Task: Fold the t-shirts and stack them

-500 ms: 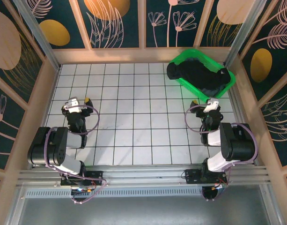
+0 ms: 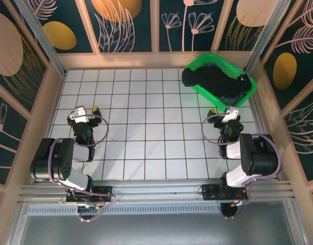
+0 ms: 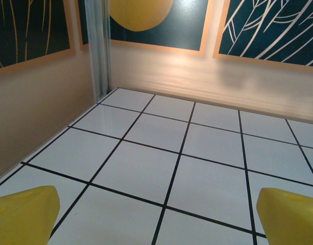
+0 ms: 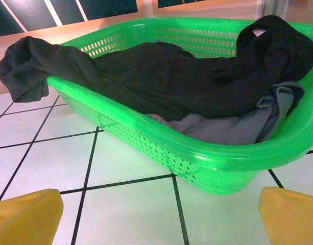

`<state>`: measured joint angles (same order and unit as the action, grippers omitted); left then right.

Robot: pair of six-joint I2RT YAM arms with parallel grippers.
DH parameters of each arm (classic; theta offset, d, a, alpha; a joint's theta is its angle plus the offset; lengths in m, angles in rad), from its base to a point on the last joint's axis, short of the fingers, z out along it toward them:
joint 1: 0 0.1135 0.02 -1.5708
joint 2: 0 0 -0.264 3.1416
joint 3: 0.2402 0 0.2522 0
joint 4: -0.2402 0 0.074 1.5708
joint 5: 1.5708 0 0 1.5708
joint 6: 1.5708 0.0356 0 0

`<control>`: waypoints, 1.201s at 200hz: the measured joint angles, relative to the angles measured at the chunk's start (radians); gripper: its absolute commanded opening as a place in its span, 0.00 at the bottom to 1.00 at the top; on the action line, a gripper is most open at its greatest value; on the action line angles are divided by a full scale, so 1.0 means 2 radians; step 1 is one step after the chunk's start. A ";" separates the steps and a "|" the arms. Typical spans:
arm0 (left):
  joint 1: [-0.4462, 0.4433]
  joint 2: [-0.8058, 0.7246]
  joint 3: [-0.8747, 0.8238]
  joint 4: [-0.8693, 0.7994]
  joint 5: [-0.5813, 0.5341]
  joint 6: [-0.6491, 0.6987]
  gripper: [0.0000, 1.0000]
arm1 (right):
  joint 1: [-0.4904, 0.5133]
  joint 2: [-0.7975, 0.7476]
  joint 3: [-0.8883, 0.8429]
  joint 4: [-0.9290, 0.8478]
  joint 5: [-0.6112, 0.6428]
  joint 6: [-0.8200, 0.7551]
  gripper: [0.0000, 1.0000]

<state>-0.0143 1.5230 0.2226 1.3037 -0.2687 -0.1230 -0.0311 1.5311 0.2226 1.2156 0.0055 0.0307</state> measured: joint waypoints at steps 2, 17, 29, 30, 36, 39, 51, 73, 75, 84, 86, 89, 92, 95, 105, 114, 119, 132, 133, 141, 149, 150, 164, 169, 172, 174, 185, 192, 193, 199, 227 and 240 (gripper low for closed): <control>0.000 0.000 0.000 0.000 0.000 0.000 0.99 | 0.000 0.000 0.000 0.000 0.000 0.000 0.99; 0.000 0.000 0.000 0.000 0.000 0.000 0.99 | 0.000 0.000 0.000 0.000 0.000 0.000 0.99; 0.000 0.000 0.000 0.000 0.000 0.000 0.99 | 0.000 0.000 0.000 0.000 0.000 0.000 0.99; 0.000 0.000 0.000 0.000 0.000 0.000 0.99 | 0.000 0.000 0.000 0.000 0.000 0.000 0.99; 0.000 0.000 0.000 0.000 0.000 0.000 0.99 | 0.000 0.000 0.000 0.000 0.000 0.000 0.99; 0.000 0.000 0.000 0.000 0.000 0.000 0.99 | 0.000 0.000 0.000 0.000 0.000 0.000 0.99; 0.000 0.000 0.000 0.000 0.000 0.000 0.99 | 0.000 0.000 0.000 0.000 0.000 0.000 0.99; 0.000 -0.001 -0.001 -0.001 0.000 0.000 0.99 | 0.000 -0.001 0.000 -0.001 -0.005 -0.002 0.99; 0.000 -0.002 -0.002 -0.001 0.000 0.000 0.99 | 0.000 -0.001 0.000 -0.001 -0.005 -0.002 0.99; 0.000 -0.014 -0.003 -0.013 -0.004 0.000 0.99 | 0.003 -0.011 0.000 -0.011 0.001 -0.003 0.99; -0.001 -0.020 -0.004 -0.019 -0.005 0.000 0.99 | 0.004 -0.016 0.000 -0.015 0.003 -0.003 0.99; -0.002 -0.027 -0.004 -0.027 -0.008 0.000 0.99 | 0.005 -0.022 0.000 -0.023 0.007 -0.003 0.99; -0.003 -0.038 -0.004 -0.037 -0.014 0.000 0.99 | 0.008 -0.032 0.000 -0.031 0.013 -0.004 0.99; -0.005 -0.048 -0.003 -0.049 -0.018 0.000 0.99 | 0.011 -0.042 0.000 -0.040 0.018 -0.004 0.99; -0.011 -0.099 -0.002 -0.082 -0.033 0.000 0.99 | 0.026 -0.097 0.002 -0.077 0.038 -0.007 0.99; -0.018 -0.149 0.007 -0.111 -0.045 0.001 0.99 | 0.041 -0.154 0.013 -0.117 0.056 -0.008 0.99; -0.021 -0.175 0.018 -0.127 -0.052 0.002 0.99 | 0.049 -0.186 0.029 -0.149 0.066 -0.001 0.99; -0.026 -0.221 0.071 -0.183 -0.077 -0.016 0.99 | 0.056 -0.243 0.122 -0.266 0.084 0.047 0.99; -0.026 -0.222 0.075 -0.188 -0.080 -0.019 0.99 | 0.056 -0.245 0.129 -0.275 0.085 0.051 0.99; -0.028 -0.234 0.141 -0.262 -0.103 -0.055 0.99 | 0.049 -0.253 0.213 -0.355 0.094 0.089 0.99; -0.028 -0.232 0.215 -0.337 -0.119 -0.063 0.99 | 0.032 -0.252 0.296 -0.407 0.084 0.126 0.99; -0.027 -0.230 0.231 -0.348 -0.121 -0.064 0.99 | 0.030 -0.251 0.303 -0.410 0.084 0.129 0.99; -0.025 -0.209 0.341 -0.431 -0.135 -0.069 0.99 | -0.014 -0.241 0.404 -0.465 0.035 0.180 0.84; -0.023 -0.201 0.373 -0.455 -0.130 -0.071 0.99 | -0.024 -0.232 0.434 -0.489 0.032 0.194 0.80; -0.022 -0.195 0.392 -0.468 -0.125 -0.071 0.99 | -0.028 -0.225 0.452 -0.502 0.031 0.195 0.80; -0.021 -0.191 0.399 -0.474 -0.122 -0.072 0.99 | -0.029 -0.220 0.464 -0.515 0.033 0.200 0.80; -0.018 -0.167 0.443 -0.507 -0.092 -0.072 0.99 | -0.024 -0.176 0.539 -0.574 0.036 0.221 0.79; -0.016 -0.141 0.473 -0.532 -0.064 -0.072 0.99 | -0.017 -0.143 0.580 -0.604 0.036 0.229 0.79; -0.016 -0.138 0.476 -0.535 -0.061 -0.072 0.99 | -0.016 -0.135 0.588 -0.611 0.036 0.230 0.79; -0.017 -0.116 0.500 -0.550 -0.039 -0.072 0.99 | -0.012 -0.105 0.618 -0.636 0.035 0.237 0.79; -0.053 0.000 0.580 -0.629 0.055 -0.072 0.97 | -0.012 0.055 0.722 -0.745 0.024 0.256 0.80; -0.081 0.031 0.588 -0.663 0.085 -0.072 0.95 | -0.015 0.124 0.745 -0.785 0.018 0.263 0.79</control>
<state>-0.1761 1.5848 1.3983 -0.0216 -0.0994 -0.2676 -0.0608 1.7794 1.7134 -0.3538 0.0410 0.5571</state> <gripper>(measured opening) 0.964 0.792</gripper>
